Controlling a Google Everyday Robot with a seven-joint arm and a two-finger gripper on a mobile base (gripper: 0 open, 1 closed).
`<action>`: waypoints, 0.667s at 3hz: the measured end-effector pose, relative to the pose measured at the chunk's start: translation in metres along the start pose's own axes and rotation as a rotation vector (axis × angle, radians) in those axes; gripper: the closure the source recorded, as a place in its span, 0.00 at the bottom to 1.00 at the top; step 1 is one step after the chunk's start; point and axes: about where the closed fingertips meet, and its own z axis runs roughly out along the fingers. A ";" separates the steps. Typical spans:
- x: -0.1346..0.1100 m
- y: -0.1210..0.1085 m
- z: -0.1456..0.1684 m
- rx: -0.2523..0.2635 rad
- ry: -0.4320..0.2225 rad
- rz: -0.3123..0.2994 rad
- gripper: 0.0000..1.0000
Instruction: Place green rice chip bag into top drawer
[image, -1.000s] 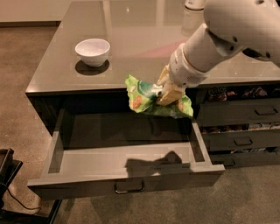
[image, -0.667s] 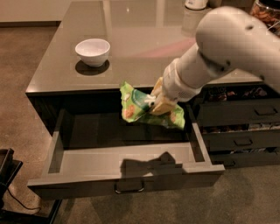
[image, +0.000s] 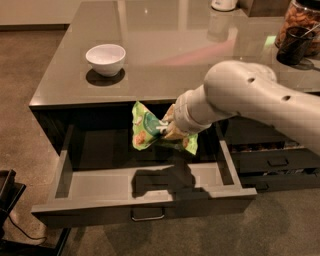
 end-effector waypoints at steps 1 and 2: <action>0.007 0.000 0.028 0.030 -0.014 0.008 1.00; 0.014 0.007 0.054 0.022 -0.034 0.032 1.00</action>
Offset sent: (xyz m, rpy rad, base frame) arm 0.0262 0.0193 -0.0855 0.0806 0.0186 -0.0325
